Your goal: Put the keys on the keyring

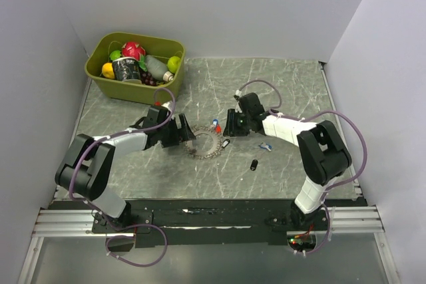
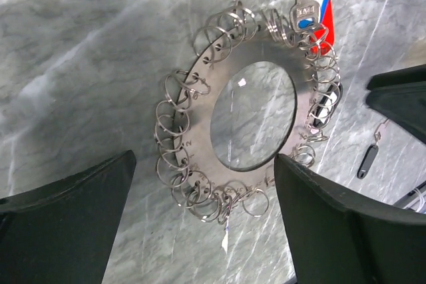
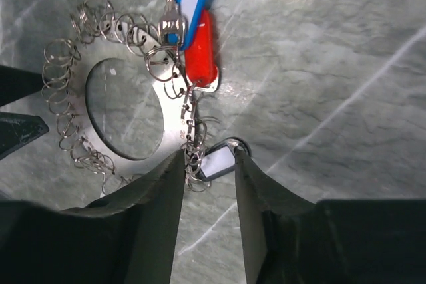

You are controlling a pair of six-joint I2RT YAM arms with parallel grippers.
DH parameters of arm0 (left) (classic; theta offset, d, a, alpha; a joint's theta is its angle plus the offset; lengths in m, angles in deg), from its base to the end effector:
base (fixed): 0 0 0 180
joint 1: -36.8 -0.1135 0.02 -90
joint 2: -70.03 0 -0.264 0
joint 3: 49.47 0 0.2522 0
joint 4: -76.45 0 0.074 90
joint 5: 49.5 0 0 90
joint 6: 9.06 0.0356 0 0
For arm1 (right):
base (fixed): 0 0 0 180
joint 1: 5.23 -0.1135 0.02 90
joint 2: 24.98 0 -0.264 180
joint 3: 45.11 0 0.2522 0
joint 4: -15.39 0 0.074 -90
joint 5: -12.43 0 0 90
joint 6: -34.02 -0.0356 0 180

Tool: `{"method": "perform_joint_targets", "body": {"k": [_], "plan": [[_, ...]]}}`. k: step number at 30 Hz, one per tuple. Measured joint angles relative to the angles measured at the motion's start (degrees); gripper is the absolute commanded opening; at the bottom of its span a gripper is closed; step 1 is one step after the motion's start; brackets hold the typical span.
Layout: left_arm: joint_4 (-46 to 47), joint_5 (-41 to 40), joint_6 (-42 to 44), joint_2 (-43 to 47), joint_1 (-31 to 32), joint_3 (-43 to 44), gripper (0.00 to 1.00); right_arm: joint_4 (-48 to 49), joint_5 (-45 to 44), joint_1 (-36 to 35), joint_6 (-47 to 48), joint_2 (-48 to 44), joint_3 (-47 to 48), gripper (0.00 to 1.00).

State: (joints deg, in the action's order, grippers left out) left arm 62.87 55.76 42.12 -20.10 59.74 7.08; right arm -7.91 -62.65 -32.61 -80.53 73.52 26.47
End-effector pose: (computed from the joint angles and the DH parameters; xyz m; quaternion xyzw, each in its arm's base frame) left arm 0.2767 -0.1273 0.1586 -0.0794 0.9205 -0.2919 0.2472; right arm 0.3095 0.1706 0.1771 -0.0672 0.9310 0.2575 0.2498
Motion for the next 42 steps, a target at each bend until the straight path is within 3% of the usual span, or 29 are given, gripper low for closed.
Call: {"method": "perform_joint_targets", "body": {"k": [12, 17, 21, 28, 34, 37, 38, 40, 42], "plan": [[2.0, 1.9, -0.4, -4.3, -0.1, 2.5, 0.65, 4.6, 5.3, -2.3, -1.9, 2.9, -0.5, 0.20], [1.8, 2.3, -0.1, -6.3, -0.1, 3.6, 0.38, 5.5, 6.3, -3.6, -2.9, 2.9, -2.7, 0.18], [0.8, 2.8, 0.4, -8.1, -0.2, 5.3, 0.28, 6.1, 7.2, -4.4, -3.7, 2.9, -5.0, 0.17], [-4.0, 2.5, 2.8, -12.5, -0.2, 12.0, 0.23, 6.6, 8.5, -5.5, -4.6, 2.6, -5.8, 0.17], [-7.2, 2.7, 5.1, -16.9, 0.1, 19.3, 0.30, 7.5, 11.0, -6.9, -6.5, 1.9, -5.9, 0.23], [-8.6, 2.7, 5.7, -17.3, 0.6, 20.9, 0.47, 7.6, 11.5, -7.0, -7.0, 0.5, -6.0, 0.27], [-8.7, 2.7, 6.2, -17.2, 0.7, 21.2, 0.63, 7.6, 11.5, -7.0, -7.1, -0.2, -6.0, 0.30], [-8.8, 2.8, 7.0, -16.6, 0.8, 21.2, 0.75, 7.5, 10.9, -7.0, -7.1, -2.1, -6.0, 0.33], [-8.7, 2.4, 7.3, -14.9, 0.8, 20.2, 0.77, 6.7, 9.8, -6.9, -6.6, -4.0, -5.5, 0.48]]}}
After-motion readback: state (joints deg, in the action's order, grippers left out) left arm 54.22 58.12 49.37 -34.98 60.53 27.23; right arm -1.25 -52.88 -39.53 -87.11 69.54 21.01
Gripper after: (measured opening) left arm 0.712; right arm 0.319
